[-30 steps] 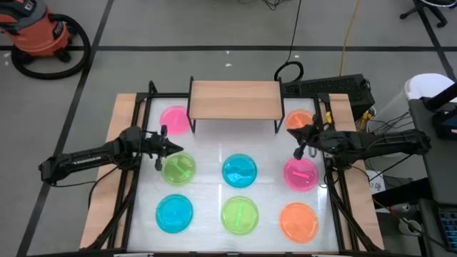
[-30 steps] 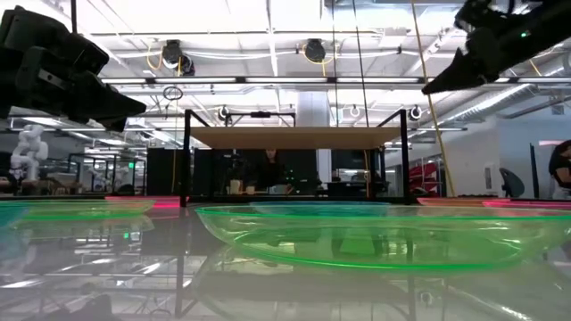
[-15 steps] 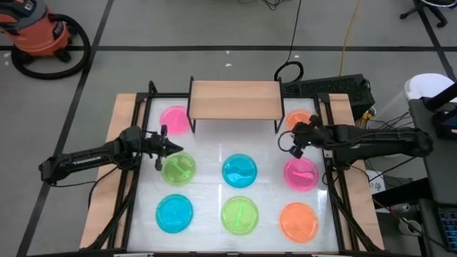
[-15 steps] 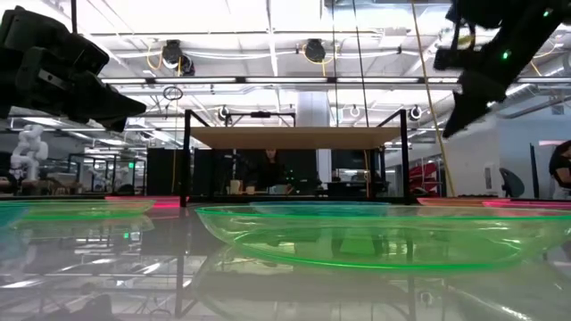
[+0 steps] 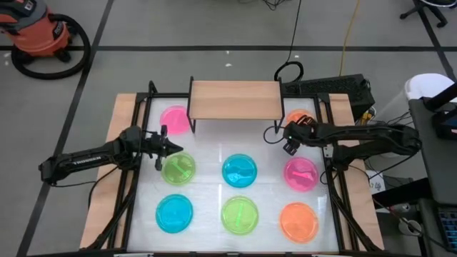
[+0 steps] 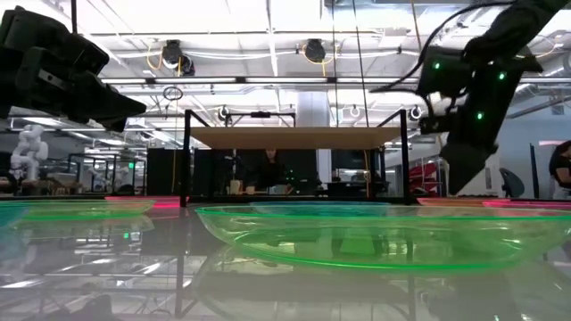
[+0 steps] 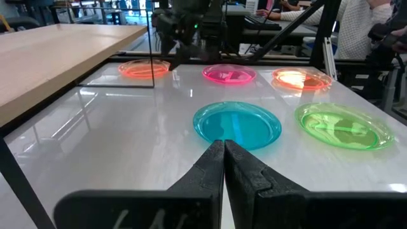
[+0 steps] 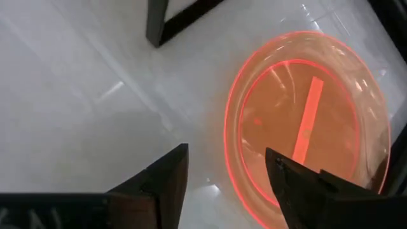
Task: Place and stack plates onto a shelf
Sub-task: Put the top orange plate on the shelf
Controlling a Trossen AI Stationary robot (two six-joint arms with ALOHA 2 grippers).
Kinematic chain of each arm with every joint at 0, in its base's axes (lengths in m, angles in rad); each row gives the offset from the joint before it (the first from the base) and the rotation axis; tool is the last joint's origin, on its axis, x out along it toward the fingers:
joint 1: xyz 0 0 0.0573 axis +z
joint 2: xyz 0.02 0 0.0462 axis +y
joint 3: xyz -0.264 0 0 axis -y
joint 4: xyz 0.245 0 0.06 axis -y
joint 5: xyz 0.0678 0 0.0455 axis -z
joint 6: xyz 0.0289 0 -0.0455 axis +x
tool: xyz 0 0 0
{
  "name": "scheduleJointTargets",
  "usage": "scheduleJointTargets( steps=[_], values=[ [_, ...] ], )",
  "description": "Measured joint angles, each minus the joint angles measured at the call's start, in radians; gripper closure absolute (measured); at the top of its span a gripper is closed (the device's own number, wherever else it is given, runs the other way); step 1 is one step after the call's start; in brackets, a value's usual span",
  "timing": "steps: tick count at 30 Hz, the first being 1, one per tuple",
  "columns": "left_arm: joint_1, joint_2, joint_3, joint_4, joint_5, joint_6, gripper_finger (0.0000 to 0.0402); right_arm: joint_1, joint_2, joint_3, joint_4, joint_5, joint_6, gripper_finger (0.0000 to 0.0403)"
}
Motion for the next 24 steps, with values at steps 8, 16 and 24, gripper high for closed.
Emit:
scheduleJointTargets(
  steps=[8,16,24],
  values=[
    [0.0,0.0,0.0,0.0,0.0,0.0,0.0385,-0.06,0.095,-0.056,0.162,0.005,-0.08,0.0212],
    [0.0,0.0,0.0,0.0,0.0,0.0,0.0385,-0.091,0.114,-0.098,0.215,0.015,-0.107,0.0241],
    [0.0,0.0,0.0,0.0,0.0,0.0,0.0385,-0.091,0.117,-0.103,0.213,0.004,-0.104,0.032]
  ],
)
